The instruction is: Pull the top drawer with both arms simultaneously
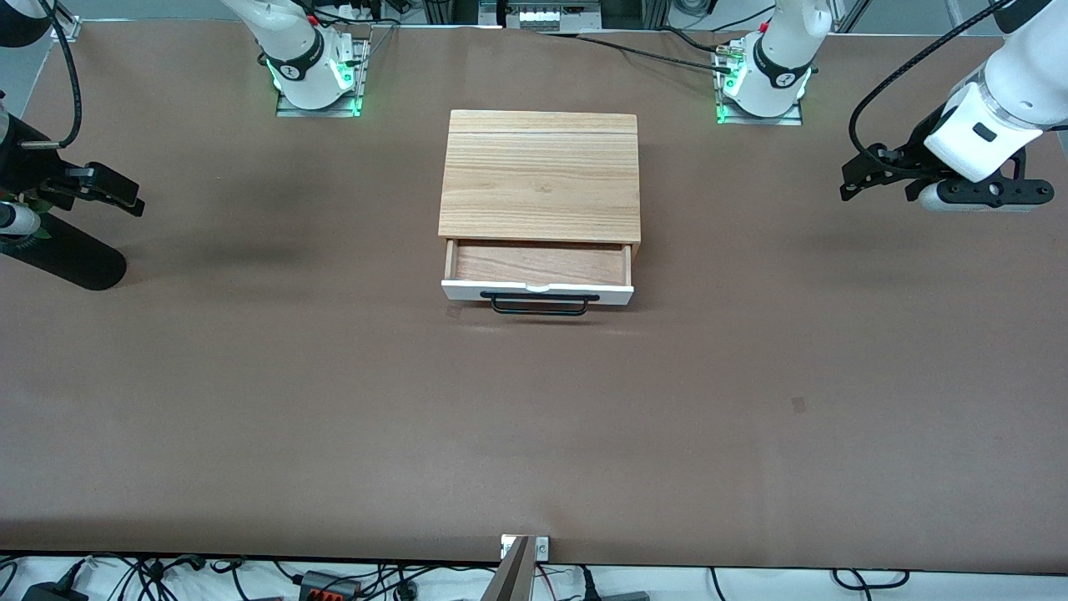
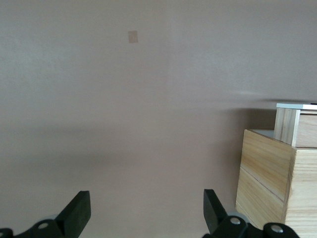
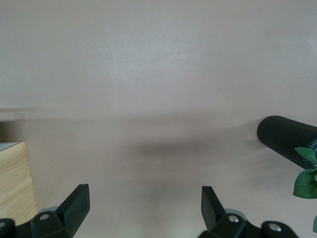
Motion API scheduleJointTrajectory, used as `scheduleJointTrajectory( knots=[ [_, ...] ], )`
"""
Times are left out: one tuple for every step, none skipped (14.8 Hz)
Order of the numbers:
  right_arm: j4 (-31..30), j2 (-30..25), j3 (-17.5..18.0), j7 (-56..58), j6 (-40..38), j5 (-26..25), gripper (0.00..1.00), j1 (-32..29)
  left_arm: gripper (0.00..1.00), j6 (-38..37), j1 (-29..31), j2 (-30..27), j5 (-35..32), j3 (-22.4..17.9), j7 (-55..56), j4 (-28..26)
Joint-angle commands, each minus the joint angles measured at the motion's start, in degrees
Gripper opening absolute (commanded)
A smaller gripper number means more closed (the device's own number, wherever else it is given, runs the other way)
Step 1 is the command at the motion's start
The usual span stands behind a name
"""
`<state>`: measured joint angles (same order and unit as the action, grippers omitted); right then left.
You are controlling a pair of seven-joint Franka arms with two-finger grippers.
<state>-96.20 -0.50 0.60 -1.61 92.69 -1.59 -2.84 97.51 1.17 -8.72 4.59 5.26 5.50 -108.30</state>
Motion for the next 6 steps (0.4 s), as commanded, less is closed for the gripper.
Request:
scheduleJointTrajectory(
  knots=[
    [0.8, 0.0, 0.3, -0.6, -0.9, 0.9, 1.0, -0.2, 1.0, -0.8, -0.6, 0.3, -1.5, 0.4, -1.1, 0.9],
    [0.8, 0.0, 0.3, -0.6, -0.9, 0.9, 1.0, -0.2, 1.0, -1.2, -0.7, 0.3, -1.6, 0.6, -1.1, 1.0],
    [0.8, 0.0, 0.3, -0.6, -0.9, 0.9, 1.0, -0.1, 1.0, -1.6, -0.7, 0.3, -1.5, 0.6, -1.1, 1.1],
    [0.8, 0.0, 0.3, -0.7, -1.0, 0.9, 1.0, -0.1, 1.0, -2.3, -0.6, 0.4, -1.5, 0.6, -1.1, 1.2],
    [0.8, 0.0, 0.3, -0.6, -1.0, 0.9, 1.0, -0.1, 1.0, -2.3, -0.6, 0.4, -1.5, 0.6, -1.1, 1.2],
    [0.8, 0.0, 0.3, -0.7, -1.0, 0.9, 1.0, -0.1, 1.0, -2.4, -0.6, 0.4, -1.5, 0.6, -1.0, 1.2]
  ],
)
